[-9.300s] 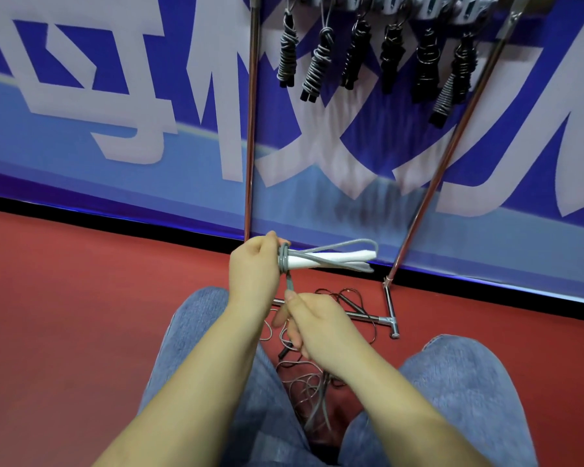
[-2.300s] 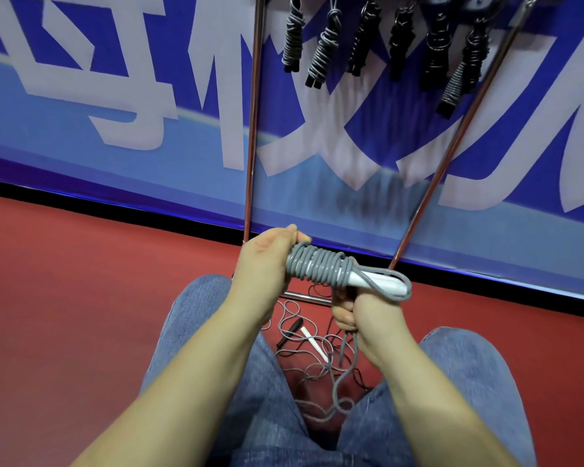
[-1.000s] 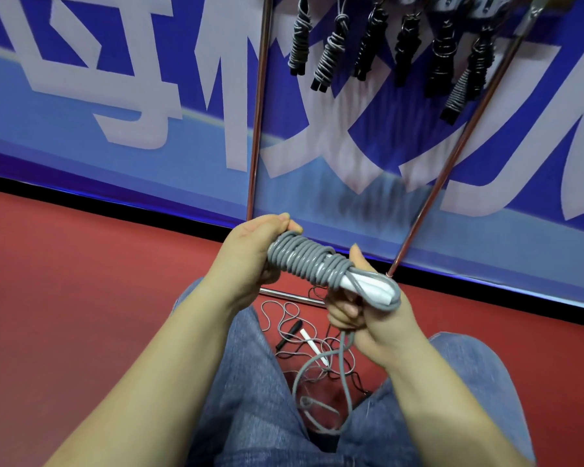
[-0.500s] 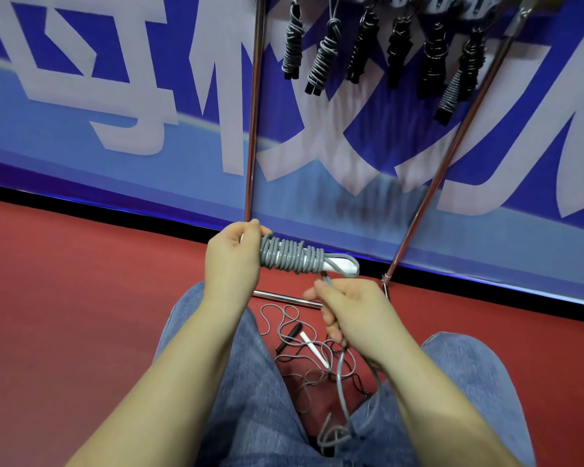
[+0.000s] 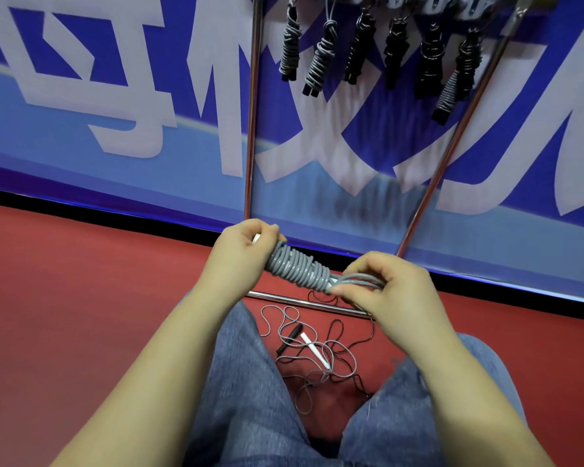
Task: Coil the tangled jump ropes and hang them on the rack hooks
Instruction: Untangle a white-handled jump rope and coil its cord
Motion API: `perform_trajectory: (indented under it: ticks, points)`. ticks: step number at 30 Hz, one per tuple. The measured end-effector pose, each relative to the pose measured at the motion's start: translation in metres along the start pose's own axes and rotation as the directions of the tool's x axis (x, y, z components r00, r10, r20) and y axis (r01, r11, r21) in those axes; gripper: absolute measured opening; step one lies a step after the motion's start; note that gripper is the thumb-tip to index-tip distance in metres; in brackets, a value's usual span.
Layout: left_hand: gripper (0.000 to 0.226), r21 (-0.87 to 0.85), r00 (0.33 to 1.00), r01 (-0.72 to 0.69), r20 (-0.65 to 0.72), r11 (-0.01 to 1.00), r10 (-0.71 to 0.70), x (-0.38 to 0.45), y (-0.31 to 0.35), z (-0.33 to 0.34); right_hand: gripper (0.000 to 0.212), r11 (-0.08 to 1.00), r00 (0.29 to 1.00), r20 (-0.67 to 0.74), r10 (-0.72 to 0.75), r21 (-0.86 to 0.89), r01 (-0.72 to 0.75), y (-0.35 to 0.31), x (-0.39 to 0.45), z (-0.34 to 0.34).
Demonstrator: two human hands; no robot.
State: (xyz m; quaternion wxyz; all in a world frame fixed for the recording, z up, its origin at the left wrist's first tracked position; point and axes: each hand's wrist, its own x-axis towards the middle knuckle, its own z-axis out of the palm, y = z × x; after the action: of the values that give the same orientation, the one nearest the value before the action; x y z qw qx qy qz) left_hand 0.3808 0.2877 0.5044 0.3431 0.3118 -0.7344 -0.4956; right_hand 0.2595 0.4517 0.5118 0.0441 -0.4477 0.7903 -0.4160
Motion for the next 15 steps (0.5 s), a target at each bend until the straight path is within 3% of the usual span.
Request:
perform_trajectory:
  ticks: [2,5,11,15]
  points:
    - [0.03,-0.02,0.996,0.007,0.09,1.0,-0.005,0.0,0.005,-0.003,0.018,0.999,0.999,0.041,-0.009,0.045,0.007,0.004,0.0,-0.004]
    - [0.03,-0.087,0.982,0.032,0.186,0.996,-0.016,-0.001,0.011,-0.007,0.007,0.996,0.966,0.258,-0.004,0.09,-0.02,0.003,0.001,-0.006]
    - [0.034,-0.217,0.972,0.078,0.235,0.973,-0.025,-0.005,0.012,-0.01,0.048,0.969,0.902,0.431,0.01,0.218,-0.115,0.002,0.004,-0.011]
    - [0.028,-0.336,0.969,0.09,0.247,0.938,-0.005,-0.006,0.01,-0.008,0.052,0.84,0.871,0.488,0.061,0.446,-0.309,-0.004,-0.001,-0.006]
